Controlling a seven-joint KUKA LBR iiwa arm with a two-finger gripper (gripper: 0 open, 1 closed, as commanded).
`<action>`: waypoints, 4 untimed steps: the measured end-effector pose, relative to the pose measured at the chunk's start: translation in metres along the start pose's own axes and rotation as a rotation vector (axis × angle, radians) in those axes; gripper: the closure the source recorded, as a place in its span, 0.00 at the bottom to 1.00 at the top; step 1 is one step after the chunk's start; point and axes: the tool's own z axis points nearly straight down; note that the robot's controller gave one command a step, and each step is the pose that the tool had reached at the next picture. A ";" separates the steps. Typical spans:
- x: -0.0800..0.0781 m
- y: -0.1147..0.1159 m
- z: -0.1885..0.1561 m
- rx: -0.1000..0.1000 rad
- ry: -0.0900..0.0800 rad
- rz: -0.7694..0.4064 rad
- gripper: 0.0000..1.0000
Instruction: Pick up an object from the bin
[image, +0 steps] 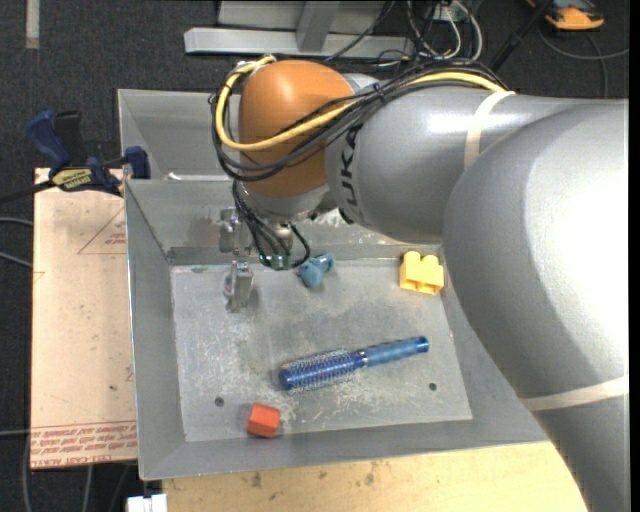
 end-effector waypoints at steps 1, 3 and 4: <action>0.011 -0.108 -0.009 0.004 -0.007 -0.002 0.00; 0.116 -0.127 0.087 0.000 0.001 -0.059 0.00; 0.114 -0.127 0.084 -0.001 -0.005 -0.056 1.00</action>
Offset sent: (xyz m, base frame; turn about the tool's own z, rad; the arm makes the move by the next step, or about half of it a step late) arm -0.0114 -0.1024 0.0091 -0.0100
